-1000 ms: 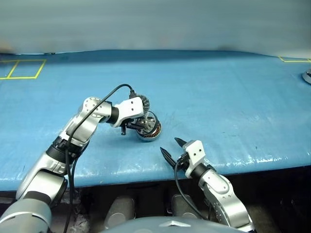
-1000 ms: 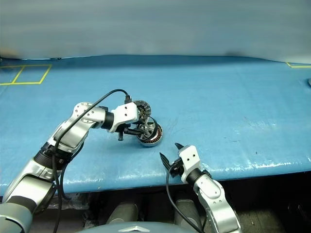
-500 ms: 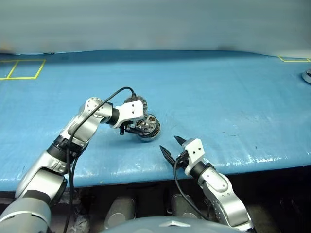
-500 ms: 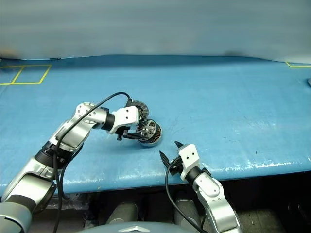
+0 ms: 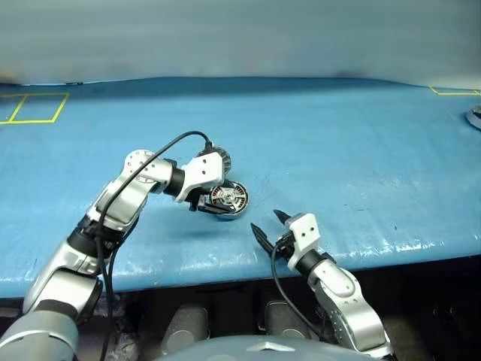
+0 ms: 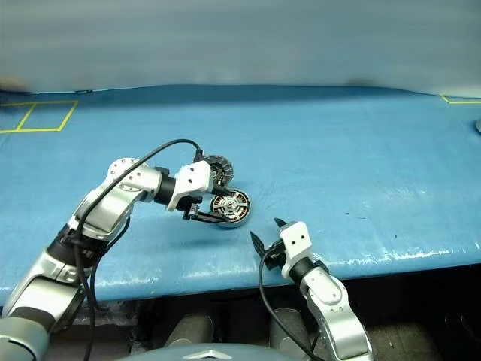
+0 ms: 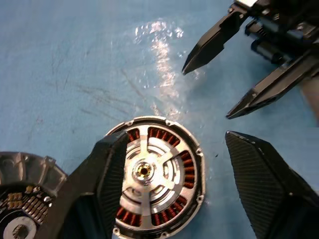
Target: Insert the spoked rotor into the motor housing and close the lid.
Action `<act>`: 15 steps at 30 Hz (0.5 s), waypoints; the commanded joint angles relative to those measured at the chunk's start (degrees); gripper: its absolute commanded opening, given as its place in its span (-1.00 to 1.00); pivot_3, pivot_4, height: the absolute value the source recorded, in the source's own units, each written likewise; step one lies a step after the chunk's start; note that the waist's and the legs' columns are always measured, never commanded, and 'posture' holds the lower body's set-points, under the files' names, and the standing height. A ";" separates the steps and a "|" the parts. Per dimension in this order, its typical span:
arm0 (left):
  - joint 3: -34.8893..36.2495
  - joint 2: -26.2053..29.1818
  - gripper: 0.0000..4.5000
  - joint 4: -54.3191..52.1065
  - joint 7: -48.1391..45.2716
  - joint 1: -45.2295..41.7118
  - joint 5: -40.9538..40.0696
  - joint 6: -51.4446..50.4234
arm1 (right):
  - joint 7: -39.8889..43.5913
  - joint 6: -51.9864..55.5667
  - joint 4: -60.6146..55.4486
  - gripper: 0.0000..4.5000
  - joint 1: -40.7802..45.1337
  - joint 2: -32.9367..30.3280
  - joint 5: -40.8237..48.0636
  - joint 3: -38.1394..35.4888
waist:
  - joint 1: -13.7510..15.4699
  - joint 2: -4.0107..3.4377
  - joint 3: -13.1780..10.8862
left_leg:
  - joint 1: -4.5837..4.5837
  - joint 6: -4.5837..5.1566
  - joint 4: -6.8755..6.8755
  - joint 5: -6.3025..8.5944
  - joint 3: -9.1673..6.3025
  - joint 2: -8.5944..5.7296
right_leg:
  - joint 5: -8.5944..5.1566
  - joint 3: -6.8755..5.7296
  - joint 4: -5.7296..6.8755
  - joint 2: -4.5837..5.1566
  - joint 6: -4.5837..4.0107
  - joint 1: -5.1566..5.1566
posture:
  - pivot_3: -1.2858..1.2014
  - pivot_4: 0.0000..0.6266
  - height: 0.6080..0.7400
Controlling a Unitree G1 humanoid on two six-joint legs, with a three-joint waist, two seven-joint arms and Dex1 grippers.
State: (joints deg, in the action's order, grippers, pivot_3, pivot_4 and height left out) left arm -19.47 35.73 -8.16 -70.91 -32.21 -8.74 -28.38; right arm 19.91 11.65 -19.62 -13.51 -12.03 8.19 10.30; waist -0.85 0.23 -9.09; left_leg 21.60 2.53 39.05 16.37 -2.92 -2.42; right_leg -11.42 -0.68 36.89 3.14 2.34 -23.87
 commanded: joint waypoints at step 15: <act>24.72 -8.92 -1.00 -6.03 22.62 36.97 -10.03 9.11 | -0.22 7.60 -7.25 -0.16 4.92 1.43 3.75 0.53 | 0.88 -0.05 0.02 | -0.02 -0.02 -0.01 0.01 -0.12 -0.01 | -0.18 -0.15 -0.04 0.27 -0.32 0.03 | 0.03 -0.52 1.00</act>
State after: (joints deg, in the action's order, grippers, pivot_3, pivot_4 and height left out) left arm 3.06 27.10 -16.90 -49.72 5.11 -20.03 -23.90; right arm 18.67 20.48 -24.84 -8.09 -10.42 11.41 9.96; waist 0.03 0.17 -9.06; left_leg 21.58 2.52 39.05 16.38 -3.02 -2.44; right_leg -11.61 -0.82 36.86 3.41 2.01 -23.83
